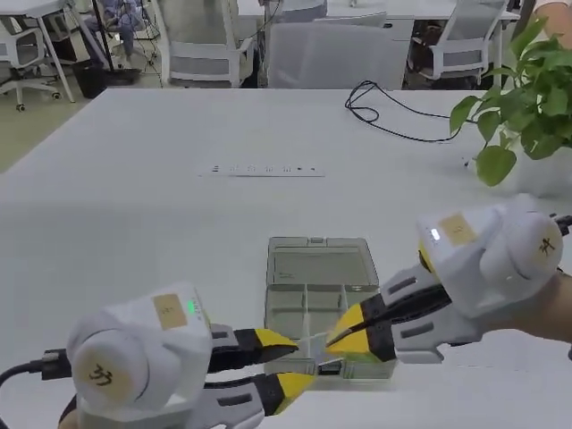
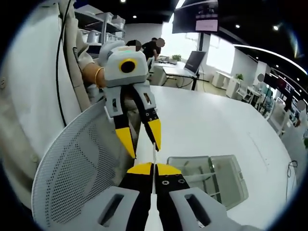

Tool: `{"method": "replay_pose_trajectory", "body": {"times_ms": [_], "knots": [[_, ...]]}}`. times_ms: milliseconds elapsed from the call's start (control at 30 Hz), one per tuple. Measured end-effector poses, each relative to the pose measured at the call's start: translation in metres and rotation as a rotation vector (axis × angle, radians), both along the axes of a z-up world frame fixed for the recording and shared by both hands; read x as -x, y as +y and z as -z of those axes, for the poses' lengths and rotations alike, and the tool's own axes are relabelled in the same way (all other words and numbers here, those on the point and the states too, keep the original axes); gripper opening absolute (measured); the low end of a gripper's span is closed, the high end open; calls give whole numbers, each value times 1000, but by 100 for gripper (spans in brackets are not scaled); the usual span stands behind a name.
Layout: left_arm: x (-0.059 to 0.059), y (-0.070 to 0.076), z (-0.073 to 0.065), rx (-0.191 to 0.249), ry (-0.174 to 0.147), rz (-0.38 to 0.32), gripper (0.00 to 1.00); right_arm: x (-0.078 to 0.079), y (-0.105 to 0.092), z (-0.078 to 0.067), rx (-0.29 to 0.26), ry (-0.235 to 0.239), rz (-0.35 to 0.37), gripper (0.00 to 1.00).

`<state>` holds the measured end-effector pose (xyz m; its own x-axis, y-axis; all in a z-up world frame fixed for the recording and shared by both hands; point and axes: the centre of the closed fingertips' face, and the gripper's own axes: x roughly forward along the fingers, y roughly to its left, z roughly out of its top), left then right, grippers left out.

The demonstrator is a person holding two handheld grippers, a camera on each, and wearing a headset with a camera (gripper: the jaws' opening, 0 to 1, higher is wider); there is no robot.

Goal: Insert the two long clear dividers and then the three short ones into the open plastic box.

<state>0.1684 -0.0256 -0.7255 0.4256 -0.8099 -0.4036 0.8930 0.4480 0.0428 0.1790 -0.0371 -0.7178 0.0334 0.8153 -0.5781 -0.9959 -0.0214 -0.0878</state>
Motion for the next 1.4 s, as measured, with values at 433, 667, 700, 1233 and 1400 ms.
{"method": "replay_pose_trajectory", "body": {"times_ms": [433, 667, 700, 1233, 1400], "knots": [[-19, 15, -14, 166, 57, -155, 35, -30, 3, 3, 32, -23, 114, 2], [-27, 21, -11, 165, 67, -217, 44, -47, 7, 6, 44, -48, 160, 2], [-28, 22, -11, 168, 69, -223, 46, -48, 7, 7, 45, -48, 165, 2], [-37, 29, -4, 171, 87, -286, 63, -79, 11, 25, 86, -55, 251, 2], [-39, 30, -6, 187, 87, -297, 66, -86, 11, 32, 102, -42, 273, 2]]}}
